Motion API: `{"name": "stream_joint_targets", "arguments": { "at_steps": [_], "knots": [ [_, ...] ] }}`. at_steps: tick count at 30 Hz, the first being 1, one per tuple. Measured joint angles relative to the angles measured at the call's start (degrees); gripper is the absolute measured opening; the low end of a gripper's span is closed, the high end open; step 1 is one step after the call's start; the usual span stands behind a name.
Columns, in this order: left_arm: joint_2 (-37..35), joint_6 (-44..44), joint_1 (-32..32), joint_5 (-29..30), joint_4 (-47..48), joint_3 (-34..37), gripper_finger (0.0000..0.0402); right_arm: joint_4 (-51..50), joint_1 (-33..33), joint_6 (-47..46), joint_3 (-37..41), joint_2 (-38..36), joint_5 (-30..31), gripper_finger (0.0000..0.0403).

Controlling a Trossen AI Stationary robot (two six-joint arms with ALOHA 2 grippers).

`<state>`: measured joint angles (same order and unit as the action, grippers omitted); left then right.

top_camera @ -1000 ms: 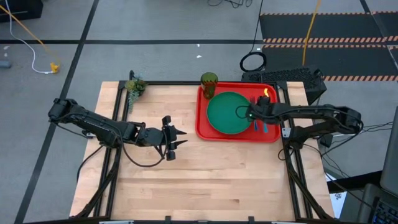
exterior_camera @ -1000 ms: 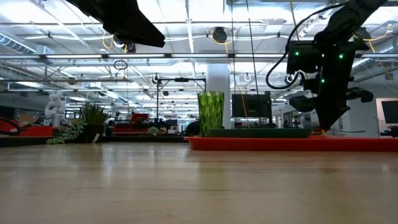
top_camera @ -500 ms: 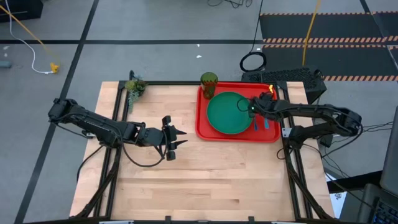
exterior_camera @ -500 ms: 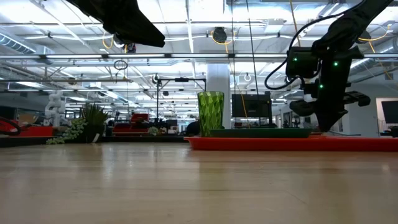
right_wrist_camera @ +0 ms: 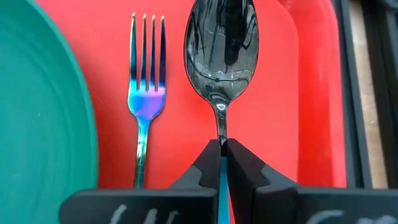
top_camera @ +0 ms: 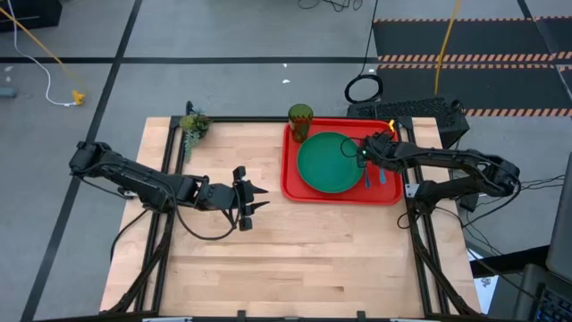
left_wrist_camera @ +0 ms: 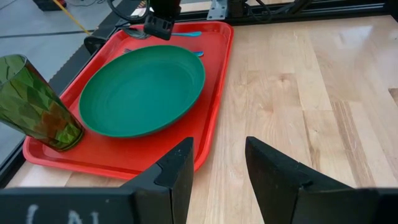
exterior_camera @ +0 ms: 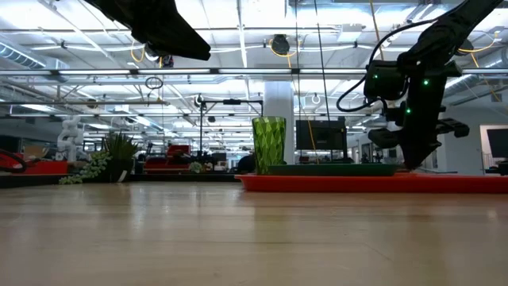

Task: Pick and place plate/cup/fork/spoon on tray
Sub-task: Put the blue spoon on the red table tray

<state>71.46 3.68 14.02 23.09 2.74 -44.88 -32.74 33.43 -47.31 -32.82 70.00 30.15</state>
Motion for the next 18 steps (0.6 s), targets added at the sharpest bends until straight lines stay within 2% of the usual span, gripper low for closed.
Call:
{"name": "stream_joint_targets", "arguments": {
  "at_steps": [18],
  "knots": [
    [0.0, 0.0, -0.02, 0.0, 0.01, 0.0, 0.0147, 13.45, 3.91, 3.34, 8.15, 0.0, -2.08, 0.0]
  ]
}}
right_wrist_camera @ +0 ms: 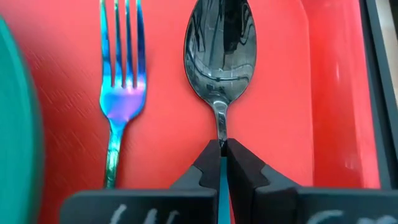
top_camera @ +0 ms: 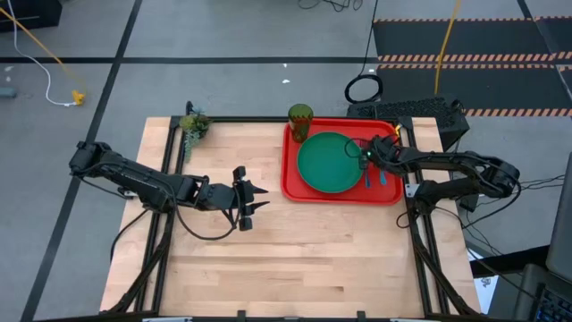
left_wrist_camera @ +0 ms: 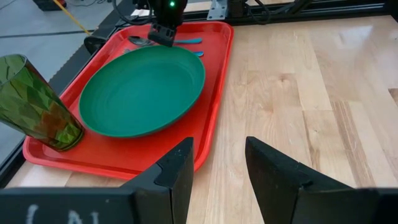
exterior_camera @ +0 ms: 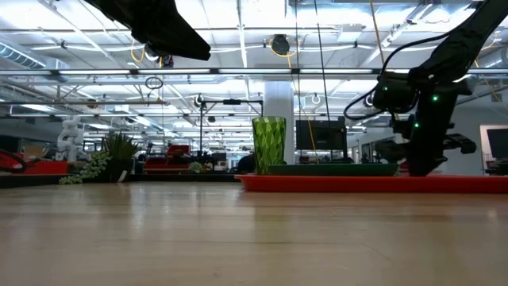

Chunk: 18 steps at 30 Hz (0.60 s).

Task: Pick and place plate/cup/fork/spoon on tray
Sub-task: Put the blue spoon on the red table tray

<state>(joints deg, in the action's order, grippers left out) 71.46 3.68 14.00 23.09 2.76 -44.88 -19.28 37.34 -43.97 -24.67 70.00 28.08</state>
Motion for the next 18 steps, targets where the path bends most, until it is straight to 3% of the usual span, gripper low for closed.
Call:
{"name": "stream_joint_targets", "arguments": {
  "at_steps": [18],
  "knots": [
    [0.0, 0.0, 0.0, 0.0, 0.01, 0.0, 0.0147, 1.48, 1.38, 1.54, 0.04, 0.0, -1.34, 0.0]
  ]
}}
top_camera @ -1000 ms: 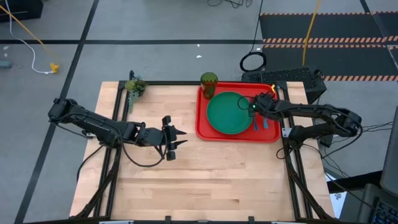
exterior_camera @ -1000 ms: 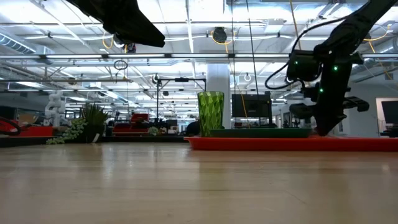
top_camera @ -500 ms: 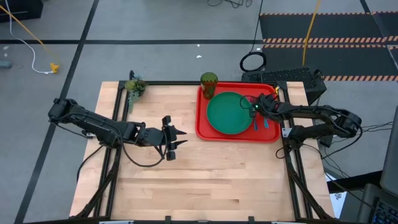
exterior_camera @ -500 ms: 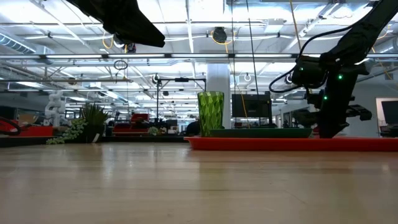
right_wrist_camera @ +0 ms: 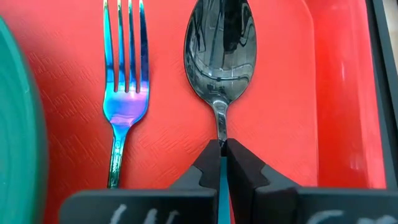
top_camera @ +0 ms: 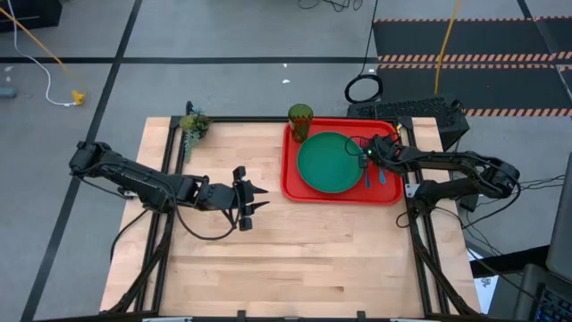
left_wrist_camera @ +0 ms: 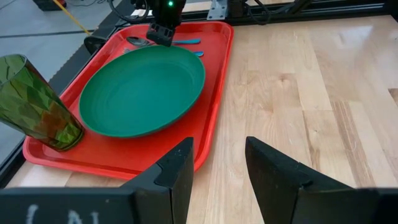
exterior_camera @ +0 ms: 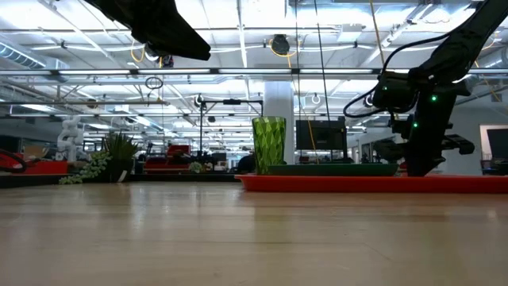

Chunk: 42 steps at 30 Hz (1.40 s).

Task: Pick and place plate/cup/fork/spoon on tray
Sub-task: Put the blue spoon on the red table tray, then return to Home Position

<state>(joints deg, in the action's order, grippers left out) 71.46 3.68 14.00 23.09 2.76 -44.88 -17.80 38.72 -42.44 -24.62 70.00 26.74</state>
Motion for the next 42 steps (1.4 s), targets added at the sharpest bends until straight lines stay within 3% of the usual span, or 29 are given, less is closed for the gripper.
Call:
{"name": "stream_joint_targets", "arguments": {
  "at_steps": [6, 21, 26, 34, 42],
  "knots": [
    [0.0, 0.0, 0.01, 0.0, 0.0, 0.0, 0.0147, -0.02, 0.0, -0.33, 0.0, 0.0, -0.02, 0.0008],
    [0.0, 0.0, 0.02, 0.0, 0.02, 0.0, 0.0147, -0.07, -0.25, -0.06, 0.0, -2.06, 1.55, 0.0101],
    [0.0, 0.0, 0.0, 0.0, 0.02, 0.0, 0.0147, 0.41, -1.91, 3.79, 0.0, -8.39, -0.25, 0.0115],
    [0.0, 0.0, 0.02, 0.0, 0.04, 0.0, 0.0147, 2.87, -7.49, 17.28, 0.0, -22.62, -10.29, 0.0116],
    [0.0, -0.59, -0.13, 2.34, 0.03, 0.0, 0.0147, 3.62, -15.97, 26.37, 0.0, -32.2, -10.67, 0.0116]
  ]
}}
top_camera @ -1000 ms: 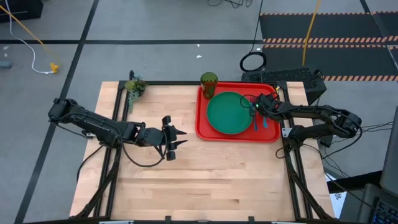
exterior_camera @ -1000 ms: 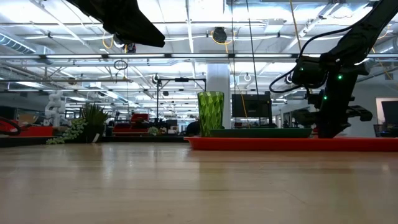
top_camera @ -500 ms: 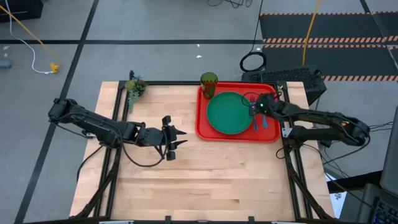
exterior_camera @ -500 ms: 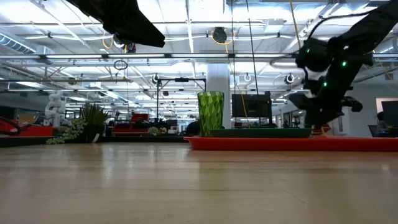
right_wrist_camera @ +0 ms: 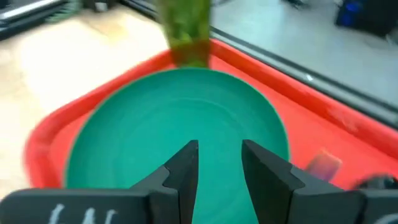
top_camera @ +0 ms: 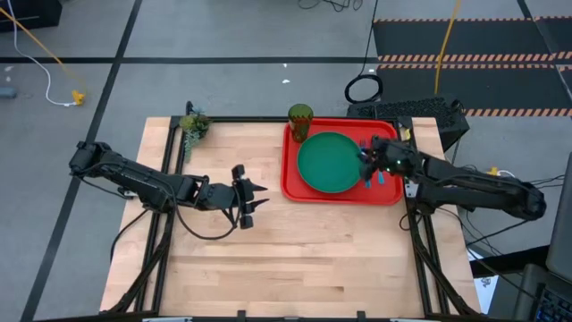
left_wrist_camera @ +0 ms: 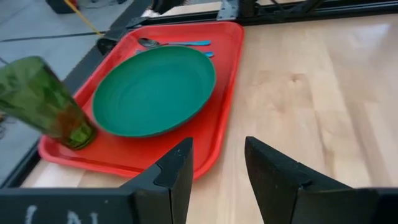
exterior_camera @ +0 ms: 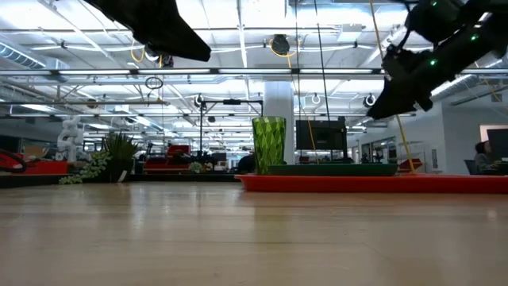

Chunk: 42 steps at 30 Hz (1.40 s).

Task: Pick and place plate/cup/fork/spoon on tray
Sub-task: Return to Home Position

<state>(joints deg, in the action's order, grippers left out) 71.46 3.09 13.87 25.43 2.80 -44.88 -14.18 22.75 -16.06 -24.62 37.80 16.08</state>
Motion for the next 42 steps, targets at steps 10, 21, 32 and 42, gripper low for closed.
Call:
{"name": "stream_joint_targets", "arguments": {
  "at_steps": [10, 21, 32, 42],
  "knots": [
    [0.0, -1.38, -1.9, 0.54, -3.87, 0.04, 0.0147, 5.05, -10.27, 8.63, 0.0, -2.55, 0.07, 0.0116],
    [0.0, -6.91, -5.16, -3.28, -10.77, 0.04, 0.0147, 11.91, -13.87, 18.77, 0.0, -2.55, -5.63, 0.0047],
    [-0.02, -8.24, -7.01, -10.84, -15.02, 0.08, 0.0147, 15.11, -17.68, 16.6, 4.59, -3.69, -8.71, 0.0001],
    [-0.02, -7.64, -7.81, -10.84, -26.02, 8.06, 0.0072, 30.85, -19.24, 20.55, 16.34, -6.1, -10.73, 0.0]
  ]
}}
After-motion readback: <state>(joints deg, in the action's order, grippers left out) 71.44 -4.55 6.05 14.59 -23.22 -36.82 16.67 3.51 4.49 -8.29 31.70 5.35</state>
